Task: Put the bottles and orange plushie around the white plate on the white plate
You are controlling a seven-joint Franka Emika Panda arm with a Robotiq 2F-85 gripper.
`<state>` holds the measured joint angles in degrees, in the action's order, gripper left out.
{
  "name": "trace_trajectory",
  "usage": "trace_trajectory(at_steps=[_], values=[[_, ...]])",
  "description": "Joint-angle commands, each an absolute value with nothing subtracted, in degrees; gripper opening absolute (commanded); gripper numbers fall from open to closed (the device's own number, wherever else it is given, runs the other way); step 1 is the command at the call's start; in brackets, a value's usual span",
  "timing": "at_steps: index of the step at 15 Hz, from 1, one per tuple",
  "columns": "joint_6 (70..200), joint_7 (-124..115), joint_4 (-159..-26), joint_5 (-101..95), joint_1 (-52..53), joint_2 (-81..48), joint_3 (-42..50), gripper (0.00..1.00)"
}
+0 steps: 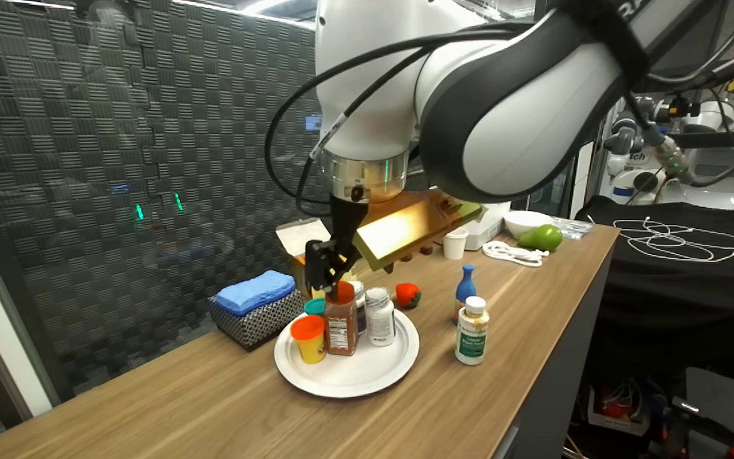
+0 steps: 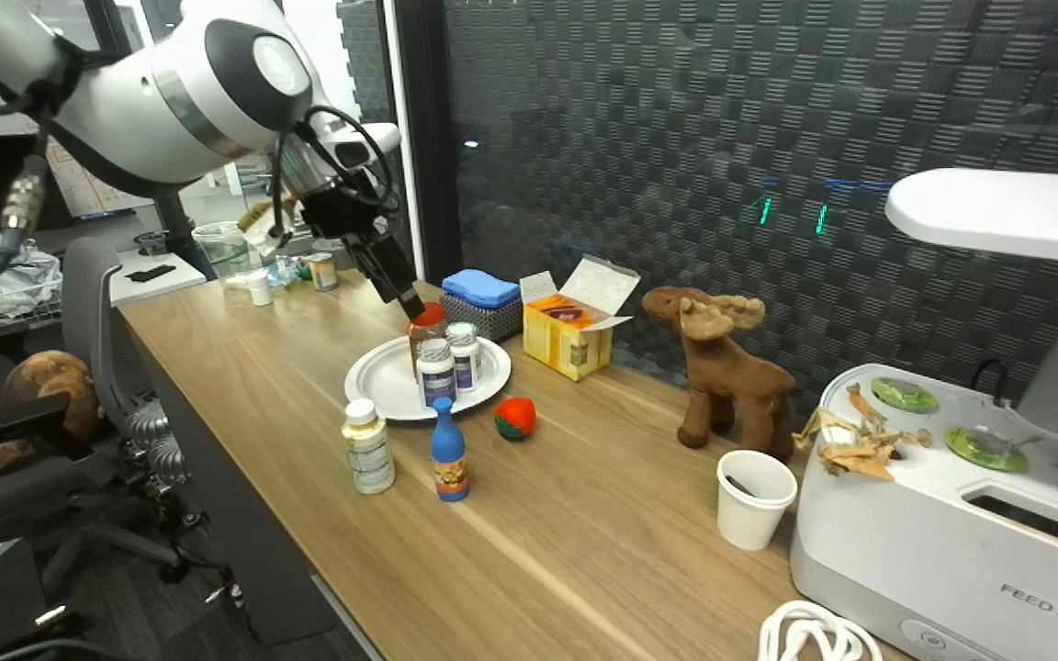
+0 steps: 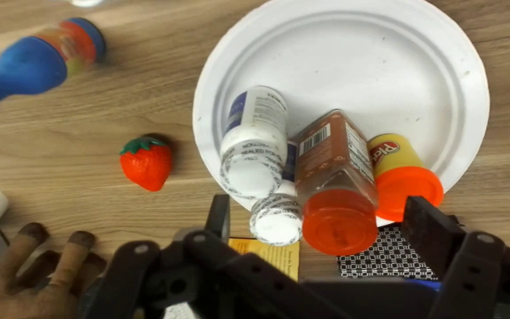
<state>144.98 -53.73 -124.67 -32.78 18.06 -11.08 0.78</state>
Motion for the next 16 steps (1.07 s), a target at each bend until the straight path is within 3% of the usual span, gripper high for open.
trace_trajectory(at_steps=[1, 7, 16], values=[[142.43, -62.44, -133.48, -35.63, 17.23, -1.69, -0.8, 1.0], [147.98, -63.37, -143.96, -24.4, 12.1, 3.01, -4.03, 1.0], [146.75, -67.16, -146.41, -24.21, 7.35, 6.69, -5.81, 1.0]])
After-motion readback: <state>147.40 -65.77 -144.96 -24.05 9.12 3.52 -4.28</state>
